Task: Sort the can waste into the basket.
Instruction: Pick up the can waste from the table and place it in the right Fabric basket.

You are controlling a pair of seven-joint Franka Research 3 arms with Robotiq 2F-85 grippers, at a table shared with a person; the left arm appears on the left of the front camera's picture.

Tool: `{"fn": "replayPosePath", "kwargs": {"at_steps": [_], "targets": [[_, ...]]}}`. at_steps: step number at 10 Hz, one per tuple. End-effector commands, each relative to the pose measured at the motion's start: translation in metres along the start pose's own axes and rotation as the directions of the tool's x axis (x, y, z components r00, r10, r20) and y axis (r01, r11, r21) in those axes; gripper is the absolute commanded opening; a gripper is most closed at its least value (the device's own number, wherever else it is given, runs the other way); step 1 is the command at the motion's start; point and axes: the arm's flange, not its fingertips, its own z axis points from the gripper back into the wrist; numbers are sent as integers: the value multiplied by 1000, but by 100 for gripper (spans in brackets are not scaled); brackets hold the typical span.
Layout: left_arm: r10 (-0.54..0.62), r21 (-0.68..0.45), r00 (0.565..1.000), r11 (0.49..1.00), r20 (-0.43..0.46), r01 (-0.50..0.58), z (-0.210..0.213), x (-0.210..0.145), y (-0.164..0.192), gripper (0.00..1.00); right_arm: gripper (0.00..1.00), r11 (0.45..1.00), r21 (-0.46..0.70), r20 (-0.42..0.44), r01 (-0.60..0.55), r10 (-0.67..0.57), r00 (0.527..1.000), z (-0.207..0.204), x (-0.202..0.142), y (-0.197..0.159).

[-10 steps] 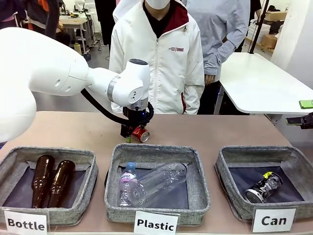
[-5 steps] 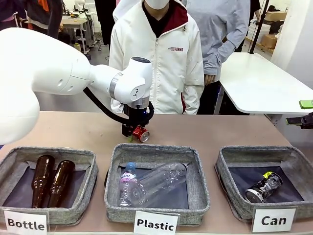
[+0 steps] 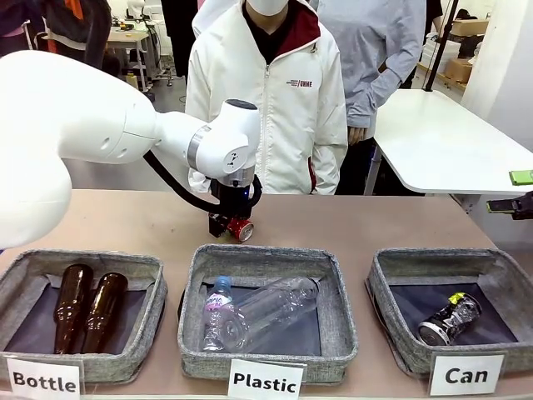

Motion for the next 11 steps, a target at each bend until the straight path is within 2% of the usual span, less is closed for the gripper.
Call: {"fn": "replayPosePath", "kwargs": {"at_steps": [1,3,7,9,10,11], "targets": [[8,3,999,1000,31,-8,-3,0,0,0,100,1000,9,6,-21,21,1000,0,1,1],[6,0,1000,1000,28,-6,7,-3,11,0,100,1000,9,6,-21,21,1000,0,1,1],[-70,72,997,995,-18,71,54,-12,67,0,100,1000,9,6,-21,21,1000,0,1,1],[-122,137,993,983,-4,121,95,0,107,0,100,1000,9,6,-21,21,1000,0,1,1],[-173,140,985,975,1,171,120,8,134,0,100,1000,9,6,-21,21,1000,0,1,1],[-215,99,976,973,43,210,145,14,168,0,100,1000,9,6,-21,21,1000,0,1,1]]}}
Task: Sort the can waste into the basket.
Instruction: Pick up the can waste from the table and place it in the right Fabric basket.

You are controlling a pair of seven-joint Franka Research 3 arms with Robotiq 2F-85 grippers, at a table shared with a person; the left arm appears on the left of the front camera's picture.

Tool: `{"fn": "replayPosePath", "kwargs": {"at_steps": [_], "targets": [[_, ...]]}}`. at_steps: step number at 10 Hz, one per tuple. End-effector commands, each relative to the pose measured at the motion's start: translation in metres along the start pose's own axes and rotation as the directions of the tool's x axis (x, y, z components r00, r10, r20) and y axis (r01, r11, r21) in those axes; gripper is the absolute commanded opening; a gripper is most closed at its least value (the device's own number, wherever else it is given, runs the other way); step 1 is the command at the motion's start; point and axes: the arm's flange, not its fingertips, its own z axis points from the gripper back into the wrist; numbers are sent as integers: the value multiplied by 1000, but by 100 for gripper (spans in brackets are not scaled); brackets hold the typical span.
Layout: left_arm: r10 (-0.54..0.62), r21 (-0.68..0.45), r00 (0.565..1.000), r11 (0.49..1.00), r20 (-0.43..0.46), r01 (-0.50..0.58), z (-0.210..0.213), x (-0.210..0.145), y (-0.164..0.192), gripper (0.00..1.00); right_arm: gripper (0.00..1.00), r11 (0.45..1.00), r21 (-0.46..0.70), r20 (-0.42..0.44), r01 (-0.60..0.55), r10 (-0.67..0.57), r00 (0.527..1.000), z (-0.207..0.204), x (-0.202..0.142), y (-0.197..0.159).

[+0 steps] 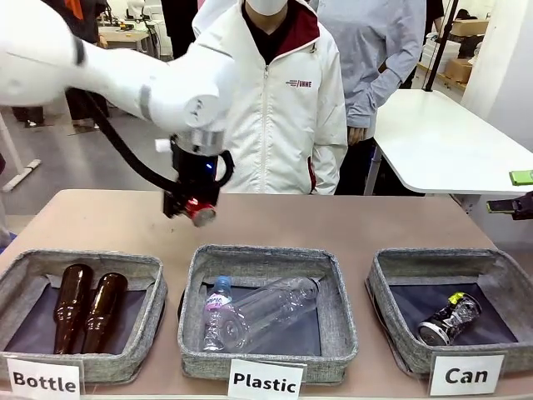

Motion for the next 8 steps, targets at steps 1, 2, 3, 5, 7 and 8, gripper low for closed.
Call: {"fn": "replayPosePath", "kwargs": {"at_steps": [1,2,3,5,7,8], "targets": [[-125,-90,990,987,61,131,26,-3,83,0,100,1000,9,5,-22,22,1000,0,1,1],[-264,-135,960,952,91,275,43,-6,140,0,100,1000,9,5,-22,22,1000,0,1,1],[-337,-118,937,930,97,347,48,-7,175,0,100,1000,9,5,-22,22,1000,0,1,1],[-458,-137,867,863,195,487,47,-8,244,0,100,1000,9,5,-22,22,1000,0,1,1],[-386,-171,910,896,152,409,43,2,264,0,100,1000,9,5,-22,22,1000,0,1,1],[-433,-103,881,883,193,457,57,-9,246,0,100,1000,9,5,-22,22,1000,0,1,1]]}}
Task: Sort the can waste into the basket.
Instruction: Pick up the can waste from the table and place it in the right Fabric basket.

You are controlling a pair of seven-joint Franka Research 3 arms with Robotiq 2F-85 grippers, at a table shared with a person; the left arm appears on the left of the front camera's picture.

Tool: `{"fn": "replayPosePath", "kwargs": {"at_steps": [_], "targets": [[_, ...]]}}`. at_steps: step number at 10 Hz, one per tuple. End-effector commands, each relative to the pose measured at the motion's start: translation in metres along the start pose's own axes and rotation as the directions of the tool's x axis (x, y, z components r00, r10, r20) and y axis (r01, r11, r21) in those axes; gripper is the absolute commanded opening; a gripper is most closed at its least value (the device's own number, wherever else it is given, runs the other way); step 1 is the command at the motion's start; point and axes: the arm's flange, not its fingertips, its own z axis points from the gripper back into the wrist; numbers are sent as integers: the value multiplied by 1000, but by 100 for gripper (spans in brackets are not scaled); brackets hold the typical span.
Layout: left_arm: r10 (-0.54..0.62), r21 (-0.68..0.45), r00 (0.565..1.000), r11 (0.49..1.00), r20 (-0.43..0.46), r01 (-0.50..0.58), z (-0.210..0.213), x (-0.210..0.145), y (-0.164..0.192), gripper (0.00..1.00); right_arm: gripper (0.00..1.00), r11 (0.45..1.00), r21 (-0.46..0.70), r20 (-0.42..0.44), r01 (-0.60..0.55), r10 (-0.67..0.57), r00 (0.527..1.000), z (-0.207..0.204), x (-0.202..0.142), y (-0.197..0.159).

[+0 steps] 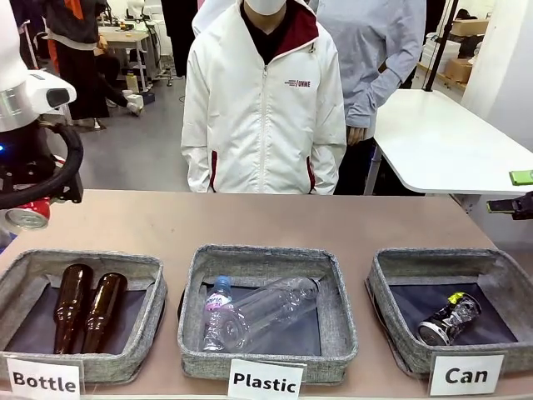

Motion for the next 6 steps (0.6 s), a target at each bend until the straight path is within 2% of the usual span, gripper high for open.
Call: {"fn": "replayPosePath", "kwargs": {"at_steps": [1,4,5,6], "targets": [[-15,21,1000,1000,2,15,2,8,-24,0,100,1000,9,6,-22,22,1000,0,1,1],[-22,20,1000,1000,2,22,0,2,-18,0,100,1000,9,6,-22,22,1000,0,1,1],[-402,-134,898,895,178,426,5,-26,-44,0,100,1000,9,6,-22,22,1000,0,1,1],[-531,-107,812,817,242,566,23,-46,-68,0,100,1000,9,6,-22,22,1000,0,1,1]]}}
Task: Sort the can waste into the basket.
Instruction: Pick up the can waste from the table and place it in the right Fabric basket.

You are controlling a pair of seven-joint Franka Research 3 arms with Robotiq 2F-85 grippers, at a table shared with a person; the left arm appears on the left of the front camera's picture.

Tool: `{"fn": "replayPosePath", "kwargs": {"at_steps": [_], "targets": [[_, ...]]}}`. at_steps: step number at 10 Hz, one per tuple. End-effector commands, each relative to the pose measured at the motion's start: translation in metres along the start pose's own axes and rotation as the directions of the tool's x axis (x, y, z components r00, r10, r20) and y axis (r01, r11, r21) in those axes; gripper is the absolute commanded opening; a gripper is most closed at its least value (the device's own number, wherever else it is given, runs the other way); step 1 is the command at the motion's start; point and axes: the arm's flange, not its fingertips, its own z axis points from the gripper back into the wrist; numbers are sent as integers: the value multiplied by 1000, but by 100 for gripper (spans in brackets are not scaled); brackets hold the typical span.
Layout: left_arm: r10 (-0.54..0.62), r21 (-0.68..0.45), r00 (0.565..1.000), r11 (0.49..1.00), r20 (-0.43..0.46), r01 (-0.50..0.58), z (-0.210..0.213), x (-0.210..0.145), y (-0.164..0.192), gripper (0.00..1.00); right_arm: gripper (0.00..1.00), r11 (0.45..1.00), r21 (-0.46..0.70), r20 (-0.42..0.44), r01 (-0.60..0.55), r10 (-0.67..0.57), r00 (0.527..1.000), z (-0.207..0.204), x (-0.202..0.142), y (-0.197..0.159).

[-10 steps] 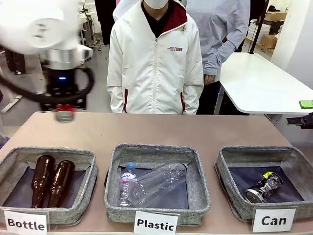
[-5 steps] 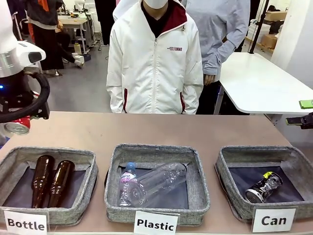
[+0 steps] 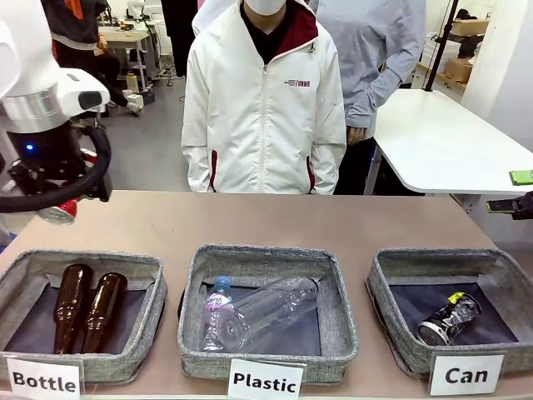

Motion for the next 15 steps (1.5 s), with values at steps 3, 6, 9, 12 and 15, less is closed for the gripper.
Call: {"fn": "replayPosePath", "kwargs": {"at_steps": [3,6,9,12,15], "targets": [[-576,-108,794,792,194,601,48,-19,-105,0,100,1000,9,6,-22,22,1000,0,1,1],[-835,-158,510,485,207,860,36,21,-207,0,100,1000,9,6,-22,22,1000,0,1,1],[-889,-157,320,283,327,946,14,56,-332,0,100,992,-80,-10,-98,97,995,38,-8,31],[-887,-139,275,239,370,961,-23,58,-463,0,100,885,-455,-25,-98,98,995,167,-58,67],[-861,-196,373,322,346,926,-50,51,-538,0,100,784,-618,72,-55,126,989,236,-119,74]]}}
